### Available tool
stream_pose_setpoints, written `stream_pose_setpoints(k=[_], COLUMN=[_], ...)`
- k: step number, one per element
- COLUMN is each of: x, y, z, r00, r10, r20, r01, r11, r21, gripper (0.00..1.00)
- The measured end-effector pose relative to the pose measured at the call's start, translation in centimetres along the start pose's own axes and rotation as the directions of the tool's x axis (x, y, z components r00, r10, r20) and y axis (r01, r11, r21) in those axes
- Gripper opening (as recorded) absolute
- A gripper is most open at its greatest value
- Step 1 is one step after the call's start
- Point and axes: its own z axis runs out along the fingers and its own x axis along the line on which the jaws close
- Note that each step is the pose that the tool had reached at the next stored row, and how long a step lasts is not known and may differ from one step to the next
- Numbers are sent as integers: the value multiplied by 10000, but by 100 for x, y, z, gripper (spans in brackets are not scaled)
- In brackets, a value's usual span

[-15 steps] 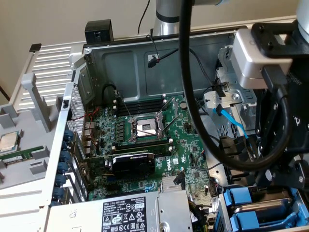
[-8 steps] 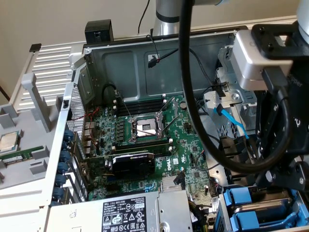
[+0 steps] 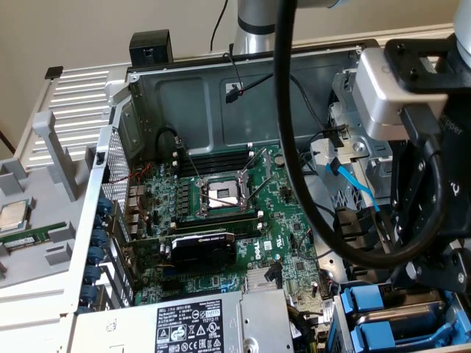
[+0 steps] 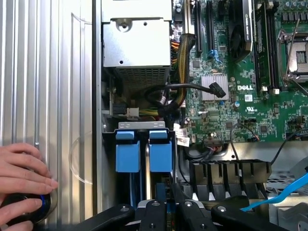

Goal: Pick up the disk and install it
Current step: 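Insert the second disk wire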

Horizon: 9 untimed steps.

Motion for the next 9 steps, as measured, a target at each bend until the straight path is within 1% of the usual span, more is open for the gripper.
stream_pose_setpoints(k=[6, 9], x=[1, 0], y=[5, 7], z=[6, 8], r00=[10000, 10000], r10=[-64, -81], r20=[1, 0], r01=[64, 81], r11=[10000, 9999], r21=[61, 65], gripper=[16, 16])
